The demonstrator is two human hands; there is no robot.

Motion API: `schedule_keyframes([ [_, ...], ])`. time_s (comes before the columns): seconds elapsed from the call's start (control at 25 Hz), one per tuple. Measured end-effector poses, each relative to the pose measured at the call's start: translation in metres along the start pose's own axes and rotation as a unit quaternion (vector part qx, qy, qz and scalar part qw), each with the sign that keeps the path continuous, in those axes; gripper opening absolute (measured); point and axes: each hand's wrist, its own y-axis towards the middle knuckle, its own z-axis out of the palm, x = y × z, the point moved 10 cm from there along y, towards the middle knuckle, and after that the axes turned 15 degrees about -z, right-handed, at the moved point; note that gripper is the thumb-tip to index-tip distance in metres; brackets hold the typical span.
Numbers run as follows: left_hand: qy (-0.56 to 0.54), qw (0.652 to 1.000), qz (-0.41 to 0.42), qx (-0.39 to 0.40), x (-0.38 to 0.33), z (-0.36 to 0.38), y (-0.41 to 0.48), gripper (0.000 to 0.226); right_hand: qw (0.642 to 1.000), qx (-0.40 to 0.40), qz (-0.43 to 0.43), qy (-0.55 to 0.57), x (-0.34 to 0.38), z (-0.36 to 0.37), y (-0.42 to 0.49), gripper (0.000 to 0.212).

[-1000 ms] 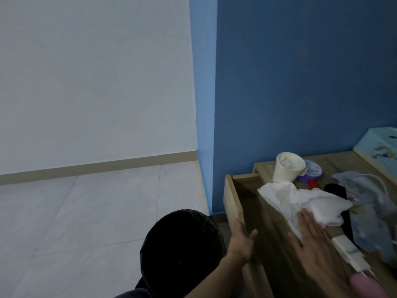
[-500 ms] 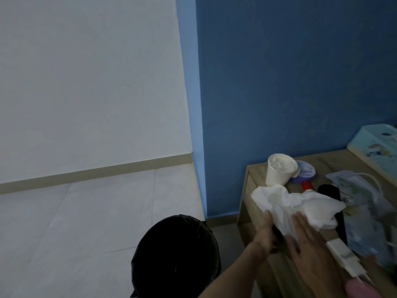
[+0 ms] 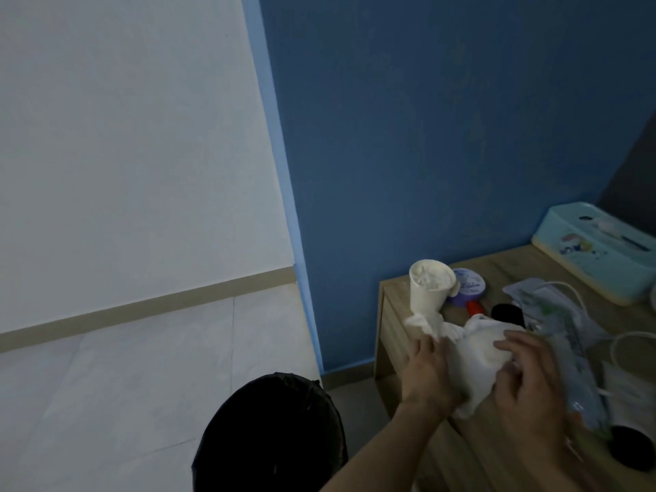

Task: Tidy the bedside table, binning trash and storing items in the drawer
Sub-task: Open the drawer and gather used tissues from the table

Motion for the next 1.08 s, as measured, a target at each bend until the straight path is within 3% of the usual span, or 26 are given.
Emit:
schedule_keyframes([
  [0.08,-0.031,0.999,-0.009,-0.007,0.004,0.0,0.004,0.051,1.0,0.003,0.005,-0.024,0.005,0.004,0.018,0.025],
  [0.2,-0.131,0.991,-0.028,-0.018,0.014,-0.012,0.001,0.024,0.999,0.035,0.003,-0.04,0.014,0.027,0.052,0.048],
  [0.32,-0.184,0.979,-0.027,-0.081,0.032,-0.042,-0.001,0.02,0.991,0.125,-0.008,-0.045,0.015,0.071,0.079,0.063],
  [0.4,-0.202,0.971,-0.026,-0.121,0.049,-0.063,0.0,0.019,0.981,0.176,-0.008,-0.079,0.012,0.097,0.084,0.048],
  [0.56,-0.2,0.965,-0.051,-0.165,0.086,-0.089,0.005,0.018,0.98,0.173,-0.041,-0.087,0.018,0.108,0.088,0.013],
  [0.8,-0.207,0.951,-0.114,-0.201,0.155,-0.138,-0.022,0.022,0.975,0.161,-0.151,-0.036,0.107,0.134,0.063,0.011],
  [0.96,-0.159,0.945,-0.186,-0.216,0.246,-0.163,-0.063,0.02,0.953,0.208,-0.217,0.028,0.169,0.197,0.005,0.013],
  [1.08,-0.145,0.937,-0.262,-0.181,0.318,-0.15,-0.091,0.022,0.934,0.289,-0.204,0.049,0.189,0.244,-0.053,0.011],
])
